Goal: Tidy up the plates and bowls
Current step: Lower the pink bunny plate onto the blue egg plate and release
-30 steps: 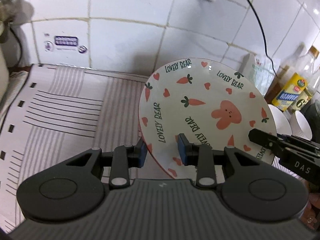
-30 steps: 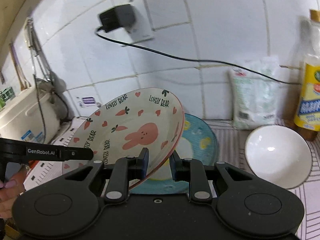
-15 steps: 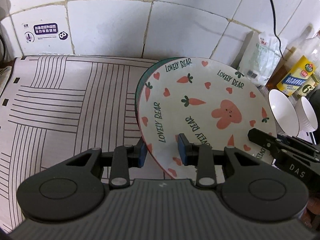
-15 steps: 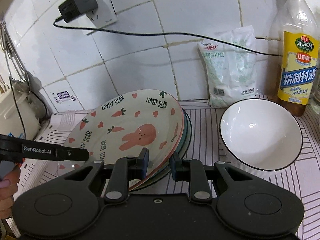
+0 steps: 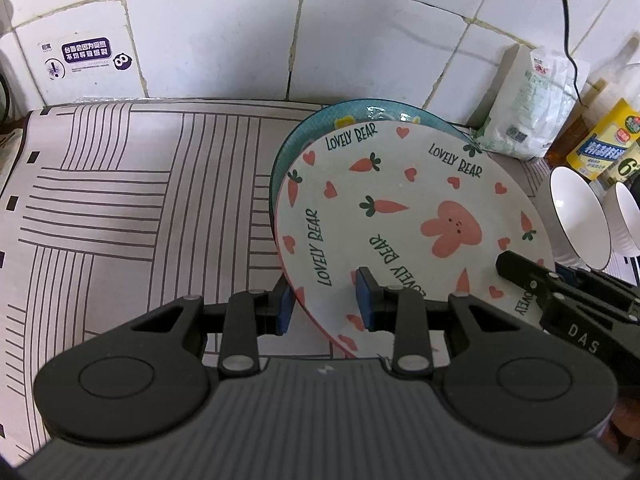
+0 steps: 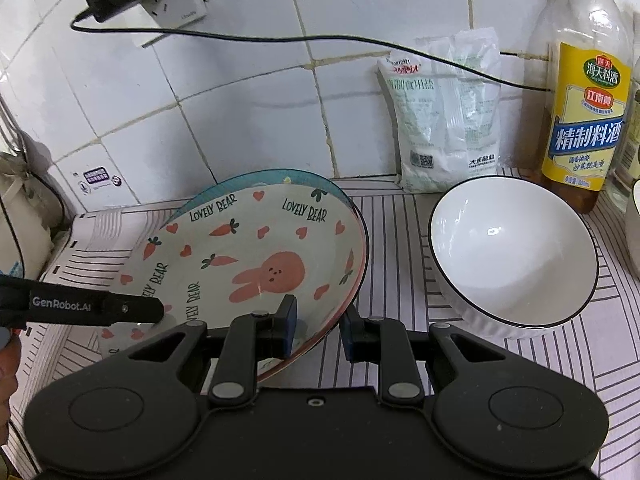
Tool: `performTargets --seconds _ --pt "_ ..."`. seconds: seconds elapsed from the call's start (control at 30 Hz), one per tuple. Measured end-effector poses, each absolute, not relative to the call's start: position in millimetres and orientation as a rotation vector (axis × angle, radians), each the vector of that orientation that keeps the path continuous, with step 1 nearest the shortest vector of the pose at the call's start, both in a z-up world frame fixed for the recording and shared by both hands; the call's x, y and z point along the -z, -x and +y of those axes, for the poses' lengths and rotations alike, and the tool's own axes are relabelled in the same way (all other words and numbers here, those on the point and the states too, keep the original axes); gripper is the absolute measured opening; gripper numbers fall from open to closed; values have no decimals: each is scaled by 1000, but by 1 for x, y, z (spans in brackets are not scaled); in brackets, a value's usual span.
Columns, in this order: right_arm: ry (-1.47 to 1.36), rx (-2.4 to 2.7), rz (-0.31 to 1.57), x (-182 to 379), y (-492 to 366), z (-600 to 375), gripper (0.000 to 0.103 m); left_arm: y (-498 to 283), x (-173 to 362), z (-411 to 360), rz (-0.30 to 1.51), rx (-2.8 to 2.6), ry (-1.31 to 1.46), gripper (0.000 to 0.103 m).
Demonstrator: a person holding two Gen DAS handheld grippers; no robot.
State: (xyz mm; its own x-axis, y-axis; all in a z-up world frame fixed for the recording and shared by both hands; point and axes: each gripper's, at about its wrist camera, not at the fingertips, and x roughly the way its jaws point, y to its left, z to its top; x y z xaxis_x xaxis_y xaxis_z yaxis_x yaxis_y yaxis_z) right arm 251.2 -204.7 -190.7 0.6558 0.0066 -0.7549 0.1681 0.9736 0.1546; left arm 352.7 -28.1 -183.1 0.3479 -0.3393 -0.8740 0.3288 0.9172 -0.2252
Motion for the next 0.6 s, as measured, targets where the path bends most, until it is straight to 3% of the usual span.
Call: performTargets --seconds 0.6 --pt "33 189 872 203 -269 -171 51 -362 185 -46 1178 373 -107 31"
